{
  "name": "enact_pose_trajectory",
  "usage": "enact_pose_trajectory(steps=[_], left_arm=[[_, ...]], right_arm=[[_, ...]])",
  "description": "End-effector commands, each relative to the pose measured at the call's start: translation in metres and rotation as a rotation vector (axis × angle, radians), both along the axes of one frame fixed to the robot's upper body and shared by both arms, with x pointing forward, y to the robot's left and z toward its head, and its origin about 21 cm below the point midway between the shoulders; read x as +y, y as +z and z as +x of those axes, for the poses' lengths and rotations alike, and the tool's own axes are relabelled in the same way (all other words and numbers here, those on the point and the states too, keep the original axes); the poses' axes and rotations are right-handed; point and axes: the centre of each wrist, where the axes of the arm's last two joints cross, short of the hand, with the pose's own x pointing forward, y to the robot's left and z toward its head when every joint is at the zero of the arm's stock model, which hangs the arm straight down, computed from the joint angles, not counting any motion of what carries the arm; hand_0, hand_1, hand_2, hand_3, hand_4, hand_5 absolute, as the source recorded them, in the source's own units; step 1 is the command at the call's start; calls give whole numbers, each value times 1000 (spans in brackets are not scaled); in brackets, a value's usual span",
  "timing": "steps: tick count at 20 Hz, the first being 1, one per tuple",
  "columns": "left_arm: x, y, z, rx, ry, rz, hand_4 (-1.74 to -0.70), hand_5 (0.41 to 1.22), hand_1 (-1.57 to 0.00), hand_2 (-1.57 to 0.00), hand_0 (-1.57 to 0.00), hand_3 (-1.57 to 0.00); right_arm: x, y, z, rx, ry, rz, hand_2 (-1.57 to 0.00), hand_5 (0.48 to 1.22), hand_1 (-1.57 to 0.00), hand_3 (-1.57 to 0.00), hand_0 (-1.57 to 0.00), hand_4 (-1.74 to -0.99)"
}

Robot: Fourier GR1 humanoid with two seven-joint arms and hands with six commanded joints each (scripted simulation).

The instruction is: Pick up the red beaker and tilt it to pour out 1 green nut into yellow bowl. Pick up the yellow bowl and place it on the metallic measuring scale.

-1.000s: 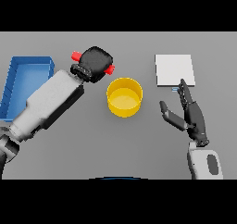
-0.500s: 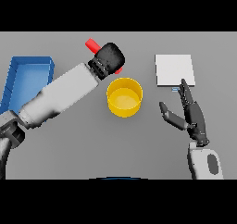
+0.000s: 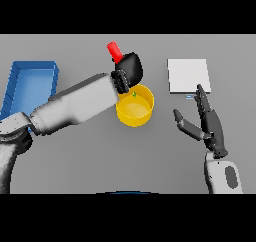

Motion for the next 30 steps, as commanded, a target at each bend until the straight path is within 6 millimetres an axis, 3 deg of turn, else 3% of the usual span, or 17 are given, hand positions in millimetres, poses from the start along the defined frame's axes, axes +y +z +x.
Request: enact_pose_trajectory(steps=[1, 4, 12, 15, 16, 18, 20, 23, 25, 26, 27, 30], left_arm=[[-3, -1, -1, -14, 1, 24, -1740, 1221, -1571, -1571, -1571, -1561], [-11, 1, -1, -33, -13, 73, -1740, 1221, -1571, -1571, -1571, -1566], [-13, 9, 7, -99, -45, 151, -1740, 1221, -1571, -1571, -1571, -1570], [-12, 41, 19, -160, -30, 111, -1738, 1159, -1571, -1571, -1571, -1571], [-13, 51, 21, -193, -33, 95, -1738, 1171, -1571, -1571, -1571, -1571], [-9, 78, 27, -247, -40, 30, -1644, 1189, -1269, -1251, -1571, -1571], [-6, 117, 37, -330, -15, -28, -1679, 1201, -1378, -1366, -1571, -1212], [18, 183, 53, -406, 91, -143, -1572, 1211, -1472, -1466, -1571, -1387], [33, 206, 59, -413, 173, -243, -1537, 1214, -1508, -1504, -1571, -1453], [52, 219, 66, -396, 258, -336, -1578, 1216, -1520, -1517, -1571, -1477], [84, 235, 74, -388, 392, -484, -1611, 1217, -1530, -1528, -1571, -1445], [158, 241, 88, -307, 611, -806, -1674, 1219, -1550, -1549, -1571, -1440]], right_arm=[[1, 0, 1, 4, 0, 6, 1, 604, 1, 1, 1, -1289], [6, -2, -4, -6, 5, -8, 1, 603, 1, 1, 1, -1282], [2, -4, -4, 11, -8, -28, 1, 584, 1, 1, 1, -1235], [1, -2, -4, -14, 1, -18, 1, 590, 1, 1, 1, -1222], [1, 0, -2, -18, -2, -11, 1, 595, 1, 1, 1, -1219], [3, -1, 0, -27, 15, -10, 1, 609, 1, 1, 1, -1222], [1, 1, 2, -31, 12, 5, 1, 620, 1, 1, 1, -1231], [5, 2, 0, -35, 33, 8, 1, 635, 1, 1, 1, -1256], [5, 1, 2, -23, 36, 5, 1, 642, 1, 1, 1, -1274], [3, 3, 2, -33, 40, -6, 1, 644, 1, 1, 1, -1281], [0, 3, 3, -27, 34, -18, 1, 645, 1, 1, 1, -1292], [2, 4, 5, -49, 63, -22, 1, 652, 1, 1, 1, -1313]])
